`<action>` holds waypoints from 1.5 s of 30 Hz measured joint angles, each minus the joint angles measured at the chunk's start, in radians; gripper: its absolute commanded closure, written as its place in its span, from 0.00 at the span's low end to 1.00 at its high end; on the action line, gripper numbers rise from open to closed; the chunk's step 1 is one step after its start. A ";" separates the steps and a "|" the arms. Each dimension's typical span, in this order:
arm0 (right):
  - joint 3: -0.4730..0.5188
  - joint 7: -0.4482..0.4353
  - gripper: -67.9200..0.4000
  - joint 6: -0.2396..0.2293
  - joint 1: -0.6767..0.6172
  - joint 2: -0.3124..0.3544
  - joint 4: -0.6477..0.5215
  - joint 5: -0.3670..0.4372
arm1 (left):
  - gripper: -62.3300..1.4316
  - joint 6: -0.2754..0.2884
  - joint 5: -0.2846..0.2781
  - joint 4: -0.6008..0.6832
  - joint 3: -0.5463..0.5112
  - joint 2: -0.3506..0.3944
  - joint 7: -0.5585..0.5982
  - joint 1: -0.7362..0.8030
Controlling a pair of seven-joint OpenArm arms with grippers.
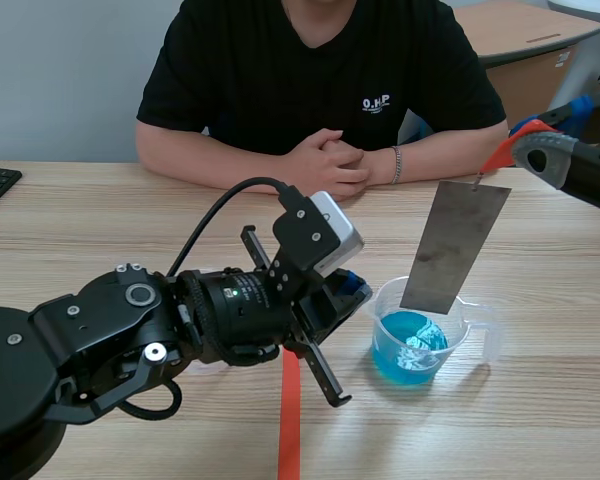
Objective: Do the redox reaction experiment.
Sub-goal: 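Raise the plate and point at it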
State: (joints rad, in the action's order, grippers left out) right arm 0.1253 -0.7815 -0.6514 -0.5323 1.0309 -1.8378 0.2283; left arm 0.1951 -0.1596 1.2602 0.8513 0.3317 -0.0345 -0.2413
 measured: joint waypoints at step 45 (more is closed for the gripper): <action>0.000 0.005 0.97 0.000 0.000 0.000 0.000 -0.018 | 0.91 -0.232 -0.001 0.513 -0.872 0.243 -0.037 1.288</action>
State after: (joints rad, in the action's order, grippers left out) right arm 0.1253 -0.7769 -0.6514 -0.5323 1.0306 -1.8374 0.2100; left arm -0.0372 -0.1608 1.7737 -0.0204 0.5751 -0.0711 1.0466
